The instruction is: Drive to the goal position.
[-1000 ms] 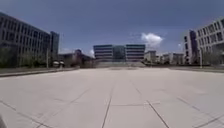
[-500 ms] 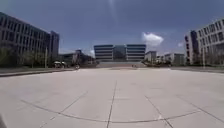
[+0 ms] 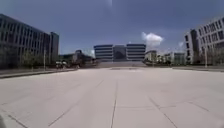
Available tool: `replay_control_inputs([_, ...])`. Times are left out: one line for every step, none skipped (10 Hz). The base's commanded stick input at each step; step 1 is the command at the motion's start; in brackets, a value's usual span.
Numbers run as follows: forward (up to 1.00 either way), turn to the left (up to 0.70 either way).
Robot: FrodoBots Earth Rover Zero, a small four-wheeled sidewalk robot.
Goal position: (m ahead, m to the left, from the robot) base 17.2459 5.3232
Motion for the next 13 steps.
replay_control_inputs([0.85,-0.02])
replay_control_inputs([0.85,-0.03])
replay_control_inputs([0.85,-0.02])
replay_control_inputs([0.85,-0.02])
replay_control_inputs([0.85,-0.02])
replay_control_inputs([0.85,-0.02])
replay_control_inputs([0.85,-0.03])
replay_control_inputs([0.85,-0.03])
replay_control_inputs([0.85,-0.03])
replay_control_inputs([0.85,-0.03])
replay_control_inputs([0.85,-0.03])
replay_control_inputs([0.85,-0.03])
replay_control_inputs([0.85,-0.03])
